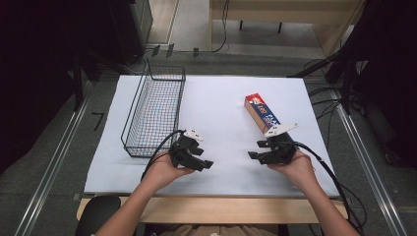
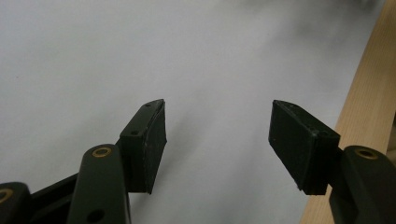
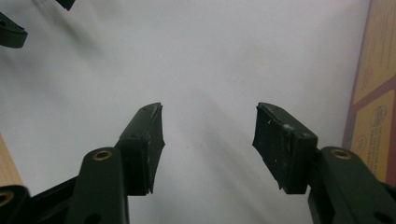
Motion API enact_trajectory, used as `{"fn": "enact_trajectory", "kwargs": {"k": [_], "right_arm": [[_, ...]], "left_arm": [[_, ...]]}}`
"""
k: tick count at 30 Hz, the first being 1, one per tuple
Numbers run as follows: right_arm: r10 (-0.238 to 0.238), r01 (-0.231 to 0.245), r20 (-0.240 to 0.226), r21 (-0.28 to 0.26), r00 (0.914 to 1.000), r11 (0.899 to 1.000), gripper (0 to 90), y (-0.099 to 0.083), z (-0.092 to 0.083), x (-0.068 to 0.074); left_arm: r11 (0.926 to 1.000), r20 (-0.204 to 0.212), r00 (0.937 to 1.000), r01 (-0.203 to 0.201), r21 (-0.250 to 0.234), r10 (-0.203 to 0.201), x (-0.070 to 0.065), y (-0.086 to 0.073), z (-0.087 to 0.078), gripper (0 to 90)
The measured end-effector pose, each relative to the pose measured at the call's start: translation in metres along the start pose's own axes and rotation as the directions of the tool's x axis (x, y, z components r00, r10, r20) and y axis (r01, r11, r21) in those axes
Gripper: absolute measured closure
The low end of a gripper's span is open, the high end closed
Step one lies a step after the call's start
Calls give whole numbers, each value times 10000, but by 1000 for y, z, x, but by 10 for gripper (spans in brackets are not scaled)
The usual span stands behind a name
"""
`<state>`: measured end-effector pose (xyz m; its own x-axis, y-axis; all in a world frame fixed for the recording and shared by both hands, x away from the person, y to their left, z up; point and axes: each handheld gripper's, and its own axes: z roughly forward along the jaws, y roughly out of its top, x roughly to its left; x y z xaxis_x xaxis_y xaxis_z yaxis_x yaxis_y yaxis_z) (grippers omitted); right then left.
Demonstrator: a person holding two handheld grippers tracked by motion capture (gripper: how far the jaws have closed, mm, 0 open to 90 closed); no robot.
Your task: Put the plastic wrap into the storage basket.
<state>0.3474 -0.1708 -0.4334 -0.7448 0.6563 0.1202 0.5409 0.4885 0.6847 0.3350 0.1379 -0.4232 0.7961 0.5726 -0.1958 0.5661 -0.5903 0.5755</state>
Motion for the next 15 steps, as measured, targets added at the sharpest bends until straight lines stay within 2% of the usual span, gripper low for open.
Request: {"fn": "enact_trajectory", "kwargs": {"k": [2, 3, 4, 6, 7, 9, 12, 15], "right_arm": [[-273, 272, 45, 16, 9996, 9996, 498, -1, 0, 1], [-281, 281, 53, 33, 9996, 9996, 498, -1, 0, 1], [-210, 210, 122, -57, 9997, 9998, 496, 0, 0, 1], [166, -163, 158, -201, 9997, 9997, 479, 0, -2, 1], [202, -195, 255, -286, 9995, 9994, 476, 1, -2, 1], [230, -226, 164, -261, 9996, 9994, 474, 1, -3, 0], [392, -393, -127, -42, 9992, 9992, 450, 2, -2, -3], [374, -375, -77, -49, 9993, 9993, 432, 2, -1, -3]], "left_arm": [[9996, 76, 9996, 257, 68, -258, 0, 1, -1, 383], [9987, 255, 9984, 505, 73, -506, 1, 2, -2, 407], [9984, 339, 9978, 573, 24, -574, 2, 2, -3, 411], [9991, 187, 9990, 411, -112, -409, 2, 3, -4, 402], [9995, 125, 9995, 297, -86, -296, 2, 3, -4, 395], [9997, 106, 9997, 227, -92, -226, 2, 3, -5, 382], [10000, -19, 10000, -32, -35, 32, 2, 1, -3, 376], [10000, -23, 10000, -60, 4, 60, 2, 1, -3, 376]]}}
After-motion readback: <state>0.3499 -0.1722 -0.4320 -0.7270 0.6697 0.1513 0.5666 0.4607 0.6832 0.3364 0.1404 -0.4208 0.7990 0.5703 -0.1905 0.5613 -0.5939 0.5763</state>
